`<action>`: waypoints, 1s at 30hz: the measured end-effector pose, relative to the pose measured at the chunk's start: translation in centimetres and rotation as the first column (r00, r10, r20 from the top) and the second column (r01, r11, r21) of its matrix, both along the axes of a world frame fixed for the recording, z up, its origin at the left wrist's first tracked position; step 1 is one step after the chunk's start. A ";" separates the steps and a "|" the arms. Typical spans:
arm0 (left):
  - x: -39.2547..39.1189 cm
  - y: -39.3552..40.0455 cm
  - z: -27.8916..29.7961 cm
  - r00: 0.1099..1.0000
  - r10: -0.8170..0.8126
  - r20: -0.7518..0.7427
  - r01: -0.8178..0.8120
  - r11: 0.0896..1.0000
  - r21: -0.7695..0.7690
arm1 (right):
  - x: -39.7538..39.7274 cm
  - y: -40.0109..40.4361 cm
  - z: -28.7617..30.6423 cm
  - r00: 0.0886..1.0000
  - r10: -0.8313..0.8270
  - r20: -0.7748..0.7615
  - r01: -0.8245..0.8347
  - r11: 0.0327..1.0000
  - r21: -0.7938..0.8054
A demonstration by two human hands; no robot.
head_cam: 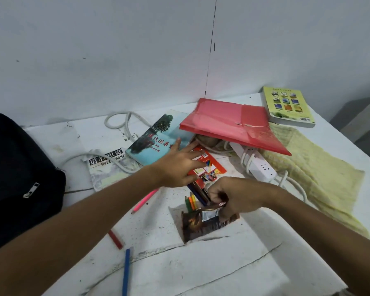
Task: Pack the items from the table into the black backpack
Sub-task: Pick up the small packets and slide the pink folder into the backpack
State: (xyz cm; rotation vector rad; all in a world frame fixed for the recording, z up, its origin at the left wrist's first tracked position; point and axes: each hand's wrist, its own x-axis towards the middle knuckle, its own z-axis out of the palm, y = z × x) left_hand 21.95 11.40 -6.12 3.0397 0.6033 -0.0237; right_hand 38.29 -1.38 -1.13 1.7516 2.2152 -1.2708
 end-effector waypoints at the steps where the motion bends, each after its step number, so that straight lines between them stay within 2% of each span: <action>1: -0.3 0.0 0.4 0.994 -0.031 0.103 0.033 0.999 -0.014 | -0.2 0.2 0.4 0.999 0.024 -0.026 -0.023 0.999 0.025; 3: -1.3 0.1 1.1 0.950 -0.046 0.309 0.056 0.998 -0.023 | -0.8 0.5 1.3 0.995 0.064 -0.072 -0.056 0.992 0.111; 4: -1.9 0.0 1.6 0.910 -0.002 0.415 0.038 0.996 -0.079 | -1.1 0.6 1.7 0.991 0.077 -0.110 -0.057 0.983 0.174; 6: -3.7 -0.6 3.6 0.802 0.229 0.552 -0.027 0.937 -0.349 | -2.6 1.2 2.4 0.968 0.147 -0.203 -0.065 0.930 0.361; 7: -5.0 -0.8 4.7 0.745 0.379 0.549 -0.054 0.854 -0.518 | -3.8 1.8 2.6 0.953 0.211 -0.216 -0.074 0.856 0.511; 8: -6.1 -1.0 5.7 0.719 0.504 0.478 -0.058 0.730 -0.681 | -4.6 2.5 2.5 0.942 0.281 -0.185 -0.087 0.734 0.673; 9: -7.2 -1.0 6.4 0.730 0.583 0.357 -0.070 0.583 -0.809 | -5.3 3.2 2.4 0.935 0.336 -0.116 -0.106 0.577 0.810; 11: -11.0 -1.1 7.2 0.726 0.671 0.151 -0.121 0.341 -0.932 | -8.1 4.9 1.4 0.923 0.385 0.024 -0.141 0.280 0.949; 12: -11.8 -1.1 7.2 0.712 0.691 0.123 -0.093 0.267 -0.959 | -8.3 5.4 0.7 0.930 0.358 0.079 -0.143 0.158 0.977; 13: -13.0 -1.1 7.2 0.671 0.728 0.136 -0.051 0.229 -0.972 | -8.9 6.1 -0.2 0.942 0.316 0.113 -0.144 0.077 0.987; 14: -14.3 -1.2 7.2 0.619 0.767 0.167 -0.015 0.224 -0.974 | -9.5 6.8 -1.1 0.959 0.262 0.106 -0.127 0.067 0.990; 15: -16.0 -1.4 7.2 0.560 0.805 0.198 0.001 0.238 -0.971 | -10.8 7.5 -1.7 0.976 0.211 0.049 -0.078 0.132 0.988; 16: -17.4 -1.5 7.3 0.507 0.833 0.221 -0.007 0.260 -0.966 | -11.7 7.9 -2.2 0.986 0.154 -0.063 0.020 0.270 0.963; 17: -19.0 -1.7 7.4 0.454 0.859 0.238 -0.023 0.278 -0.960 | -13.1 8.3 -2.1 0.966 0.105 -0.236 0.164 0.456 0.875; 18: -20.4 -1.8 7.6 0.414 0.873 0.258 -0.036 0.299 -0.954 | -14.2 8.4 -1.5 0.892 0.025 -0.451 0.333 0.639 0.694; 19: -21.6 -1.9 7.7 0.384 0.883 0.269 -0.047 0.309 -0.950 | -15.2 8.6 -0.8 0.744 -0.084 -0.663 0.456 0.789 0.411; 20: -23.0 -2.3 7.9 0.360 0.892 0.274 -0.067 0.318 -0.946 | -16.5 8.8 0.1 0.565 -0.212 -0.797 0.468 0.878 0.098; 21: -24.1 -2.5 8.1 0.357 0.895 0.268 -0.096 0.320 -0.942 | -17.4 9.0 0.8 0.414 -0.352 -0.839 0.404 0.897 -0.177; 22: -25.4 -2.9 8.2 0.368 0.894 0.254 -0.129 0.320 -0.939 | -18.5 9.1 1.6 0.358 -0.433 -0.827 0.299 0.892 -0.338; 23: -26.4 -3.2 8.4 0.397 0.888 0.231 -0.163 0.316 -0.935 | -19.4 9.2 2.3 0.372 -0.456 -0.809 0.217 0.890 -0.402; 24: -27.2 -3.4 8.6 0.431 0.880 0.200 -0.199 0.309 -0.930 | -20.2 9.2 2.6 0.423 -0.430 -0.798 0.161 0.902 -0.400; 27: -29.7 -4.5 9.2 0.507 0.849 0.151 -0.301 0.338 -0.892 | -23.7 9.0 2.6 0.591 -0.286 -0.754 0.070 0.950 -0.305; 28: -30.4 -4.7 9.4 0.516 0.842 0.155 -0.338 0.367 -0.867 | -24.6 8.9 2.3 0.610 -0.284 -0.739 0.064 0.948 -0.311; 30: -32.0 -4.9 9.7 0.482 0.855 0.191 -0.449 0.428 -0.785 | -26.6 8.5 1.4 0.540 -0.375 -0.753 0.094 0.916 -0.389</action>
